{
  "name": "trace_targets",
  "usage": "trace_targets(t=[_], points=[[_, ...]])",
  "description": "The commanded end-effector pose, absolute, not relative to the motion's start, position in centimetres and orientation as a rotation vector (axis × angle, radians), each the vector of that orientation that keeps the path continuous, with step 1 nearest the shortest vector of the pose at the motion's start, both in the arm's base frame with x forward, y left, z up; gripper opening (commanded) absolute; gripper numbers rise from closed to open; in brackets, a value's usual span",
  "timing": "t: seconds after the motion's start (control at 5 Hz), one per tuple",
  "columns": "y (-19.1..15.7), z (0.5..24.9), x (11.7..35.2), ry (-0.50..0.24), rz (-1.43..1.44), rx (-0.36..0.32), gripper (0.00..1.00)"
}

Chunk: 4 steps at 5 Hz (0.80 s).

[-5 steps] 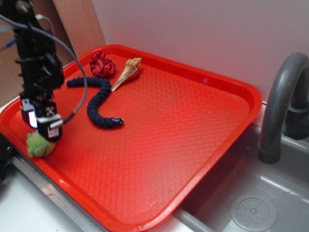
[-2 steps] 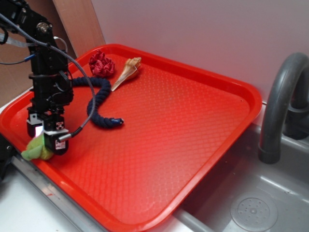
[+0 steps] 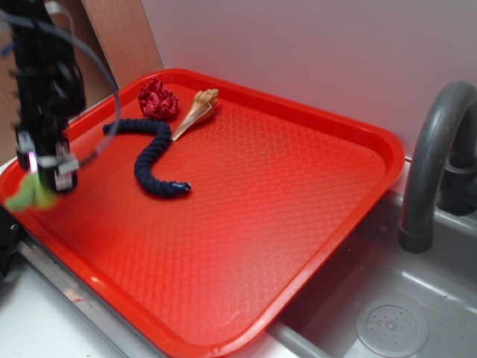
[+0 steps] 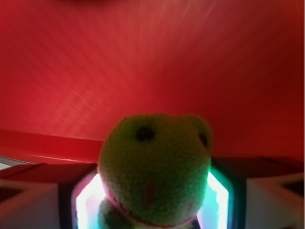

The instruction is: Grab the green animal.

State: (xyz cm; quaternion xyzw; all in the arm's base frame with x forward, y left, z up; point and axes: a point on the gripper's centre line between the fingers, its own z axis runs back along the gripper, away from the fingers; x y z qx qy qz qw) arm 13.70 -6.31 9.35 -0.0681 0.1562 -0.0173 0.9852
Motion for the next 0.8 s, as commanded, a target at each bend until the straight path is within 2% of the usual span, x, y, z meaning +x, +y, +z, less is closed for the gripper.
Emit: trace_targets(t=[0.0,0.2,0.4,0.6], points=[[-3.8,20.2,16.0,0.084,0.09,-0.134,0.0],[-2.8,24.9,16.2,-0.042,0.155,-0.132,0.0],[-1.4,26.2,16.9,-0.118,0.187,-0.15,0.0],[-0.6,25.7,17.9,-0.156,0.209,-0.118,0.0]])
